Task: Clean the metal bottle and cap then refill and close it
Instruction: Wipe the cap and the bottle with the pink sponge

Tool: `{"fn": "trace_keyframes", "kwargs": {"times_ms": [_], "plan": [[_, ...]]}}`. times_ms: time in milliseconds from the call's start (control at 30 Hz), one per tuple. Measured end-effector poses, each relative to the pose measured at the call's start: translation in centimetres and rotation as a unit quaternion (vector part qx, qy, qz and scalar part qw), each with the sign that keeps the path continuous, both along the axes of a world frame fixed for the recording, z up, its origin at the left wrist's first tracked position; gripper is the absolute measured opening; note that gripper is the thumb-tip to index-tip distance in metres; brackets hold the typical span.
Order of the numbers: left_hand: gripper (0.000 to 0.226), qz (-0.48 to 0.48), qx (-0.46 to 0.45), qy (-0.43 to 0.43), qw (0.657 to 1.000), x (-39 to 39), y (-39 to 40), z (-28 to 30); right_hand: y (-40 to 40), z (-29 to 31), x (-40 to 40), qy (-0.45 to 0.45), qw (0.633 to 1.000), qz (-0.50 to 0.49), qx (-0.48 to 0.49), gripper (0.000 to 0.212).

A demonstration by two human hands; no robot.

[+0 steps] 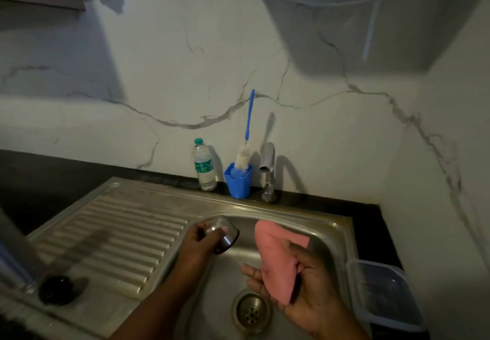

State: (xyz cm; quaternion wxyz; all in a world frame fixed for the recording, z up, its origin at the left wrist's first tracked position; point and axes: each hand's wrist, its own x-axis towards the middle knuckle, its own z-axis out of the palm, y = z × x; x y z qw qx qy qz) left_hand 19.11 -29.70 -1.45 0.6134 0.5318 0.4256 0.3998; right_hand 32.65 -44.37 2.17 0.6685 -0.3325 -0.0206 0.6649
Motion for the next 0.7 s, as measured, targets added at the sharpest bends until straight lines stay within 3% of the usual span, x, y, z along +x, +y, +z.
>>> {"fn": "trace_keyframes", "kwargs": {"times_ms": [67,133,200,267,333,367,433,567,633,700], "plan": [[0.067,0.024,0.038,0.063,0.997,-2.1,0.2,-0.7,0.8,-0.4,-0.9,-0.08,0.996,0.03,-0.014,0.037],[0.067,0.032,0.088,0.152,0.984,-4.8,0.7,-1.7,1.5,-1.2,-2.3,-0.254,0.966,0.036,-0.015,0.032],[0.075,0.037,0.131,0.259,0.956,-7.9,1.2,-2.7,2.5,-2.7,-3.9,-0.449,0.891,0.071,0.021,0.022],[0.087,0.061,0.144,0.337,0.928,-11.3,1.7,-4.1,4.1,-5.7,-5.0,-0.616,0.778,0.118,0.035,0.036],[0.084,0.086,0.142,0.377,0.911,-14.4,2.0,-5.3,5.3,-7.6,-5.9,-0.712,0.68,0.173,0.014,0.048],[0.079,0.098,0.143,0.391,0.904,-15.8,2.0,-5.6,5.8,-7.6,-6.6,-0.728,0.662,0.178,0.017,0.055],[0.073,0.111,0.147,0.419,0.889,-18.4,2.3,-6.2,6.7,-6.9,-8.6,-0.727,0.66,0.175,0.065,0.065],[0.05,0.093,0.151,0.424,0.888,-22.5,3.4,-6.8,9.3,-5.7,-12.8,-0.743,0.634,0.196,0.085,0.055],[0.053,0.08,0.158,0.413,0.893,-23.9,4.4,-7.1,10.6,-5.5,-15.0,-0.749,0.626,0.203,0.077,0.047],[0.059,0.064,0.166,0.446,0.877,-24.8,5.1,-7.3,11.7,-5.7,-17.2,-0.747,0.627,0.21,0.067,0.044]]}}
